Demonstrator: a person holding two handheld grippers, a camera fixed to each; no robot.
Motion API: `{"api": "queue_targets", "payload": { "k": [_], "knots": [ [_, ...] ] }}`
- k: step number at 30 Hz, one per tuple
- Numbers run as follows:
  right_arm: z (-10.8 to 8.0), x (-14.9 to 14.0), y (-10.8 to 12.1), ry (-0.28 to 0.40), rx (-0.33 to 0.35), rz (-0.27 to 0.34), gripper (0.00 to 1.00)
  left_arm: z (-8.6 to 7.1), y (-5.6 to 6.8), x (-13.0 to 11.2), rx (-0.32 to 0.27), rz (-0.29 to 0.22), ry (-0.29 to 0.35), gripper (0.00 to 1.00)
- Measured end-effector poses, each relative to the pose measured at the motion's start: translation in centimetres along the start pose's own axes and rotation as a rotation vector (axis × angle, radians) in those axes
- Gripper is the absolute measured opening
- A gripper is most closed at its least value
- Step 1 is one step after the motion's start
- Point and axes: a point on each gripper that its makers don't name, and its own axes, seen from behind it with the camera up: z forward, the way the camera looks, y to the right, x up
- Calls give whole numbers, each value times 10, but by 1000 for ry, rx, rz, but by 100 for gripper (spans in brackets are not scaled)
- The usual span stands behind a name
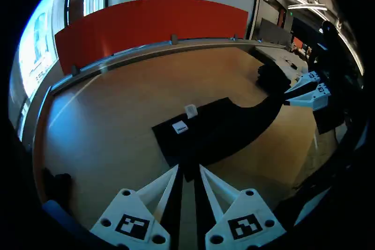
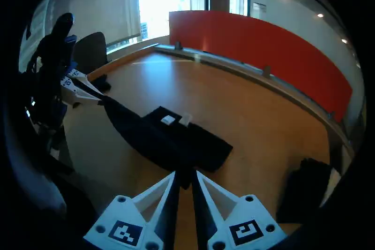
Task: Fold towel
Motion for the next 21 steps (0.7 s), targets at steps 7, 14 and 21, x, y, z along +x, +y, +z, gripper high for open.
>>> {"api": "queue_targets", "payload": {
  "k": [7,14,21],
  "knots": [
    [-5,0,-3,1,4,5,17,-6,3,-2,-5,-4,-6,15],
    [-3,-4,-1,-8,4,1,17,-3,5,-5,-8,-14,-12,15],
    [4,-8,2,-25,9,9,17,7,1,-5,-4,-21,-15,15]
  ]
}}
